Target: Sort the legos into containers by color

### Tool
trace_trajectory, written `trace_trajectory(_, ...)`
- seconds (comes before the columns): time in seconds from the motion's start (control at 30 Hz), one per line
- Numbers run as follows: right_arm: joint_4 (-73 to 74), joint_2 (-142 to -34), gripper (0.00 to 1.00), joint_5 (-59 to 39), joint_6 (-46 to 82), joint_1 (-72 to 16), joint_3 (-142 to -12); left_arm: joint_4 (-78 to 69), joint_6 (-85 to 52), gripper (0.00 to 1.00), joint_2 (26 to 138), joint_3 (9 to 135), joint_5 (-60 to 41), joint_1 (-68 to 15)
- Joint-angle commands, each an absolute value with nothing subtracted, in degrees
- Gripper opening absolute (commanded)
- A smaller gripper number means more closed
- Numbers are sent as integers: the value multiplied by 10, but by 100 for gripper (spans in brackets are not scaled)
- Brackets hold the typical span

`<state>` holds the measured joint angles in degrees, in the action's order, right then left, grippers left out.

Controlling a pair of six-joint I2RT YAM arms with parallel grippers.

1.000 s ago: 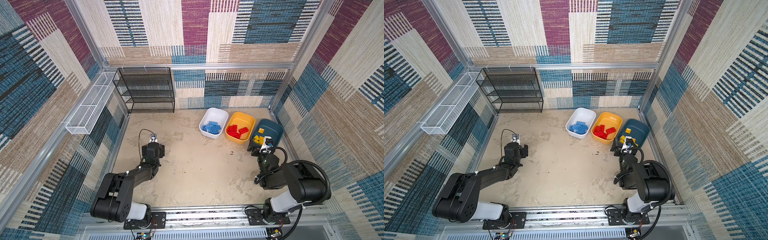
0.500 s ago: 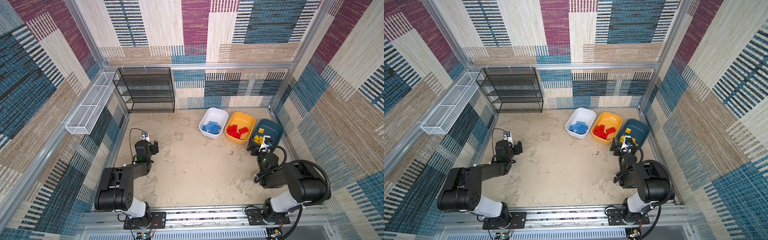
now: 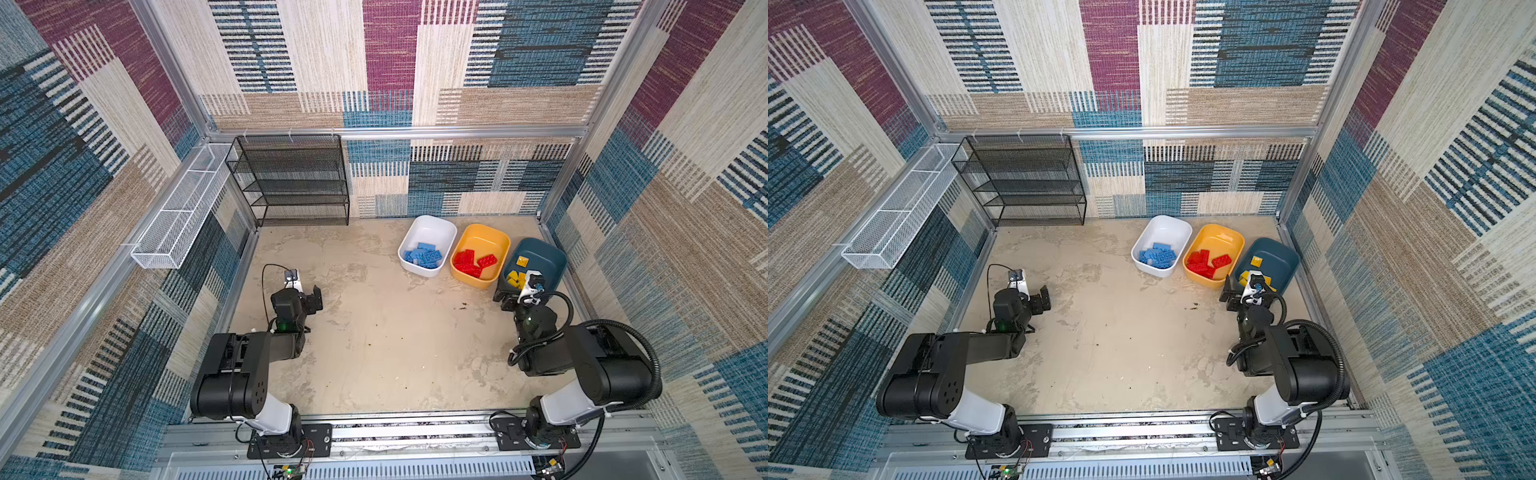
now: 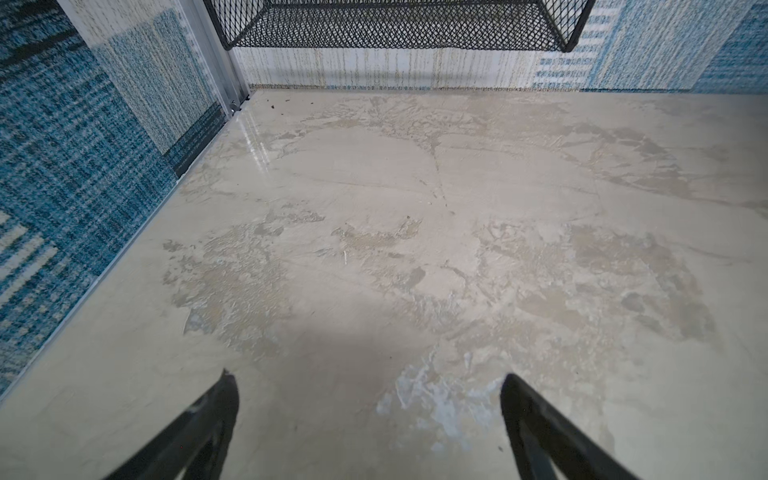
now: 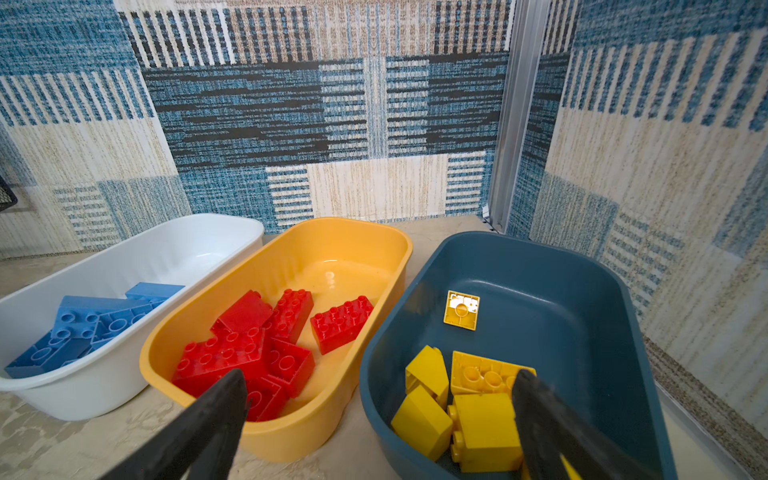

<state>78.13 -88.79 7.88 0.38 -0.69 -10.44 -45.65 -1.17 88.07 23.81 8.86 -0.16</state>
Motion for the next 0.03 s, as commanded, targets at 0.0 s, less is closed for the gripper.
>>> trace_trajectory(0.0,794,-889,100,75,1,-7,-103,-482,-8,99,881,238,96,-2)
